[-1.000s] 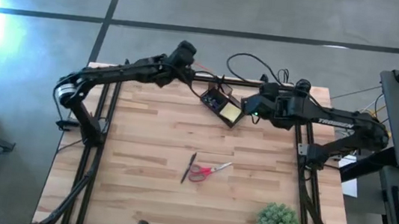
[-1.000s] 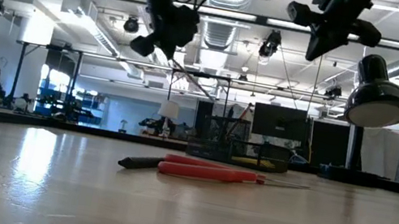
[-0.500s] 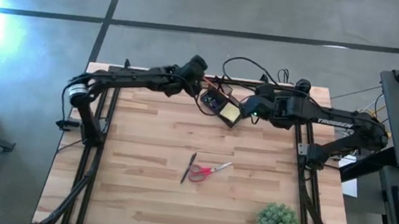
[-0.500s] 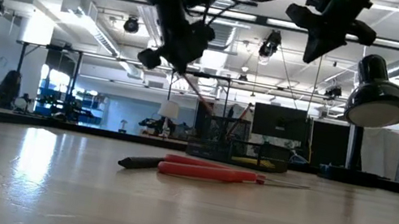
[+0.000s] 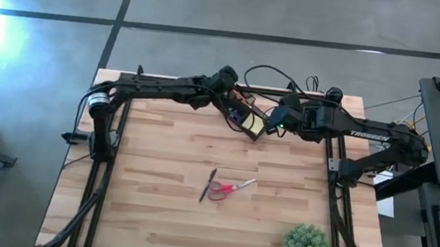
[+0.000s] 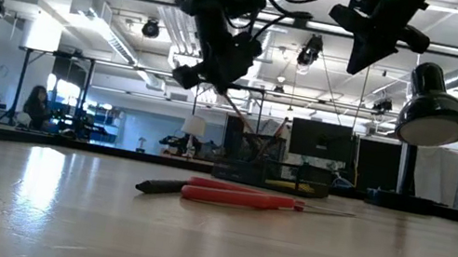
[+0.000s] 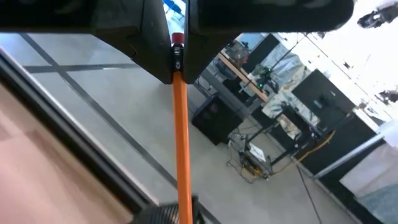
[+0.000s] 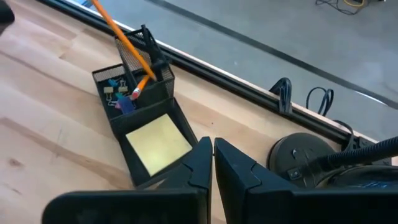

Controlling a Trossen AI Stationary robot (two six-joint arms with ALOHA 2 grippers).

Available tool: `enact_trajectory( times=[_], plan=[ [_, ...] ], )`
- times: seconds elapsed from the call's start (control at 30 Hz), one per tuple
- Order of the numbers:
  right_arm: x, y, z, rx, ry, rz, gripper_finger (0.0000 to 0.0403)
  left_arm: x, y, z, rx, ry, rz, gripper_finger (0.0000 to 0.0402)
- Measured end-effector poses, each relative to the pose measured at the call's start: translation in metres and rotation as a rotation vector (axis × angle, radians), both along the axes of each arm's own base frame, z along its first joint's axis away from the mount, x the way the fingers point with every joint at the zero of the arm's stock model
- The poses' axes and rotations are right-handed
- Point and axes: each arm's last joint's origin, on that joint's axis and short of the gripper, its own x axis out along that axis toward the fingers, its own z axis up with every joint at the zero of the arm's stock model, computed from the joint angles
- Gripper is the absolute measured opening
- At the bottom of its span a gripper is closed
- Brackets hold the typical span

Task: Pick and place office supplies into organizer
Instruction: Put the pencil into the desk organizer

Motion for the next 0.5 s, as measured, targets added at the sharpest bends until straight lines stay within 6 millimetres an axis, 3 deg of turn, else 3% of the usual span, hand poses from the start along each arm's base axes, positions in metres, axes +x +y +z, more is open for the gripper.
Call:
enact_trajectory(
  times=[0.33, 0.5],
  plan=[
    [0.000, 0.000, -0.002, 0.000, 0.010, 0.003, 0.0011, 0.010, -0.005, -0.021, -0.032, 0.056, -0.025, 0.0011],
    [-0.001, 0.000, -0.004, 0.002, 0.016, 0.004, 0.0011, 0.014, -0.006, -0.024, -0.044, 0.015, -0.008, 0.0047]
  ],
)
